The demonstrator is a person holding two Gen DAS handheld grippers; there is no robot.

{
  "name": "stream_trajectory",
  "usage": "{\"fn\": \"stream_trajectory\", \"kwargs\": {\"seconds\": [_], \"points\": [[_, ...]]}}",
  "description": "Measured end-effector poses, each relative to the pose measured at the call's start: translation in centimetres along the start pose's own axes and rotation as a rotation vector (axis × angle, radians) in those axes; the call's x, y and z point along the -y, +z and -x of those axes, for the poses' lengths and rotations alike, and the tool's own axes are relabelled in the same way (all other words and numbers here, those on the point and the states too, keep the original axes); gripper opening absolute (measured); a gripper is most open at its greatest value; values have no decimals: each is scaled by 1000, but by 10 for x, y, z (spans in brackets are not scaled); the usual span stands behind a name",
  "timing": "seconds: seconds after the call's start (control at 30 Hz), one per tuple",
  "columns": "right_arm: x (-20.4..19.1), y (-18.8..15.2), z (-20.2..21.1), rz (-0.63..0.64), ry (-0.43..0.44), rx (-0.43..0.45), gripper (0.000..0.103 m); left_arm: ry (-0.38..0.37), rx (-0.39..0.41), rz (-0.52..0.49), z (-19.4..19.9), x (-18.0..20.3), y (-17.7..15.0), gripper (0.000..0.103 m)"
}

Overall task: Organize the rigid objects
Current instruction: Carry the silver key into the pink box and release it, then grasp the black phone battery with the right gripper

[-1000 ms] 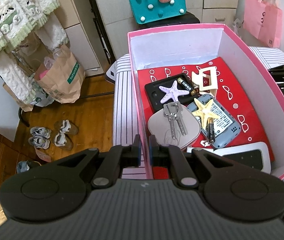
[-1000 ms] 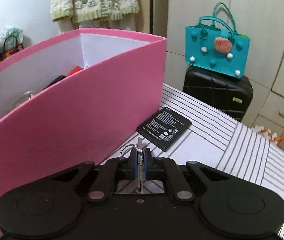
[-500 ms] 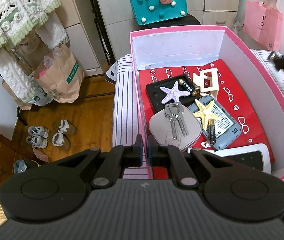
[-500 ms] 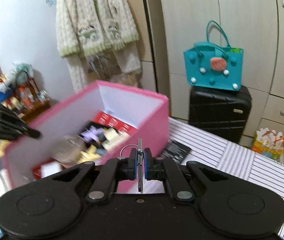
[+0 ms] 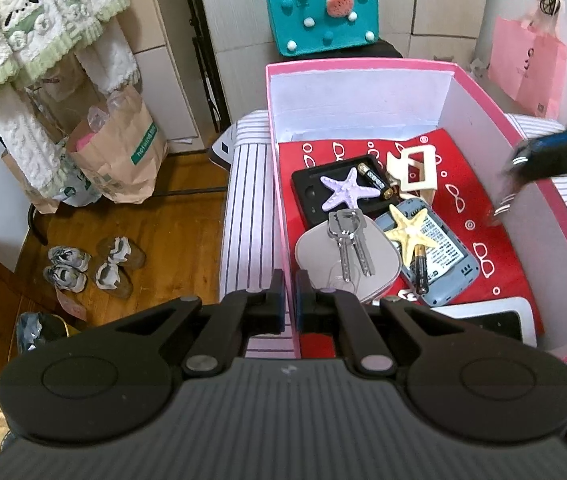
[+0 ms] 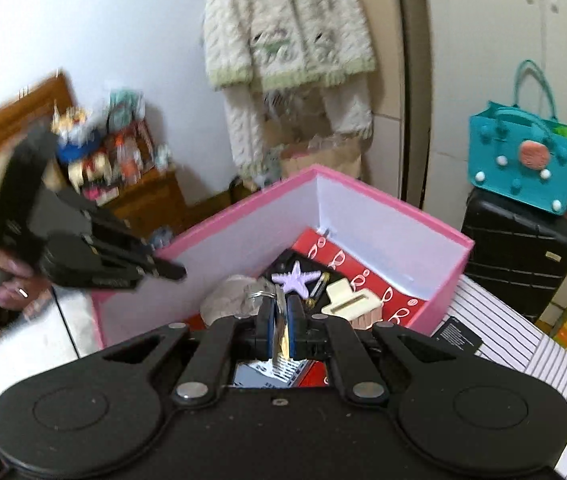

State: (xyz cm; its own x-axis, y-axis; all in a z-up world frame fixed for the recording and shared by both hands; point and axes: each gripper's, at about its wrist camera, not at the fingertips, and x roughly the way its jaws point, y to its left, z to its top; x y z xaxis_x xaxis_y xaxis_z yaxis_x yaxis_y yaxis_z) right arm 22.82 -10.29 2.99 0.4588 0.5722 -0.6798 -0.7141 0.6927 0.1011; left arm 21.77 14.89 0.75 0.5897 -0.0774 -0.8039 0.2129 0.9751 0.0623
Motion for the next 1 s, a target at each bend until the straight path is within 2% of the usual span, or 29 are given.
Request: {"fn": "stream_trajectory", "kwargs": {"seconds": [0.13,0.3,0.37,0.53,0.67,0.87,1.0], "points": [[-1,0,-28,38,-6,-79,4,8,9,0,1,1,-1,4],[2,-4,-33,41,-22,-102,3,-1,4,6,1,-1,-1,4],[2,-5,-27,44,-66,-79,3,2,3,2,1,-1,-1,4],[16,-7,8,-34,-52,-6,7,-1,1,3,0,0,-1,4],[29,-16,40,-85,-87,45,9,0,3,2,0,-1,-1,5],[46,-36,66,-119,-147,59,11,7,-9,2,-1,1,-3,5],[58,-51,71,-137,-166,62,18,10,-11,8,-1,3,-3,5]]}}
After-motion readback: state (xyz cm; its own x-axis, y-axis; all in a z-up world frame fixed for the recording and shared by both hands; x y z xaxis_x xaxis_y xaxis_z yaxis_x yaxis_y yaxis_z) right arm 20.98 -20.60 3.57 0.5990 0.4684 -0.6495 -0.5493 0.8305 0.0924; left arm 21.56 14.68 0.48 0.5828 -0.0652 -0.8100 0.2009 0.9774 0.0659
